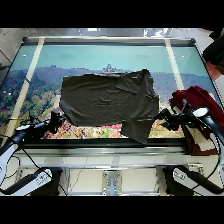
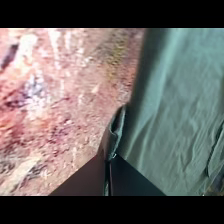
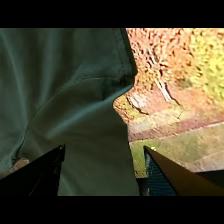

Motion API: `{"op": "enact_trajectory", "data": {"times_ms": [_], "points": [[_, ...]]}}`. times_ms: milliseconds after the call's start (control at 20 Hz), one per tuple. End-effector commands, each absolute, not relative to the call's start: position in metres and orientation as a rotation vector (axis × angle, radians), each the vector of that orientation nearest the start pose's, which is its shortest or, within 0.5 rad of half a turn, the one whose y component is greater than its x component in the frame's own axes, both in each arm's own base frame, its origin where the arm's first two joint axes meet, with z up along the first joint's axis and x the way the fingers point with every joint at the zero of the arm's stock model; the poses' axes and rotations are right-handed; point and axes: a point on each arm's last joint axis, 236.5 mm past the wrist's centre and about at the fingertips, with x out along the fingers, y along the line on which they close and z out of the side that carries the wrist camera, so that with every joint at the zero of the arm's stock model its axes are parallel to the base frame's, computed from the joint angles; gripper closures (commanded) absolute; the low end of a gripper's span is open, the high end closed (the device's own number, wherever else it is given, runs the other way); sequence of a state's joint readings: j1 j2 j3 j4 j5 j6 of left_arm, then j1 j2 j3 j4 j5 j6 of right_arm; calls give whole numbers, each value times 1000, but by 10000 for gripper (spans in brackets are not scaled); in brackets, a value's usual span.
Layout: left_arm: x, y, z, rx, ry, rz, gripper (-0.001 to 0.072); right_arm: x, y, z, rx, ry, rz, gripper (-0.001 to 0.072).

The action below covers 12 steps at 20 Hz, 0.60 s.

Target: Fold the shirts.

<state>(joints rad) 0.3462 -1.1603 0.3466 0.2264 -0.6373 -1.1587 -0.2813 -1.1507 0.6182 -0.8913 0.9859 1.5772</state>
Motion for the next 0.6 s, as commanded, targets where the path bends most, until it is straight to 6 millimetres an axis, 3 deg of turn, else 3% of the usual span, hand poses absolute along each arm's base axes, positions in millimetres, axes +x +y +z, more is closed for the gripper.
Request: {"op": "enact_trajectory", "data": {"times_ms": [0,250,300,400,500,550], "points": [[334,-28,-85,-1266,913,124,696,305,59,-110,1055,1404,-18,138],[334,-28,-84,-1265,910,123,696,336,40,-118,1009,1257,-109,170],[334,-28,-84,-1265,910,123,696,340,43,-118,999,1240,-109,255],[334,-28,-84,-1265,910,122,696,343,53,-117,976,1237,-86,683],[335,-29,-80,-1264,902,111,696,342,68,-106,920,1260,10,700],[338,-30,-69,-1247,883,81,697,341,76,-91,866,1265,100,700]]}}
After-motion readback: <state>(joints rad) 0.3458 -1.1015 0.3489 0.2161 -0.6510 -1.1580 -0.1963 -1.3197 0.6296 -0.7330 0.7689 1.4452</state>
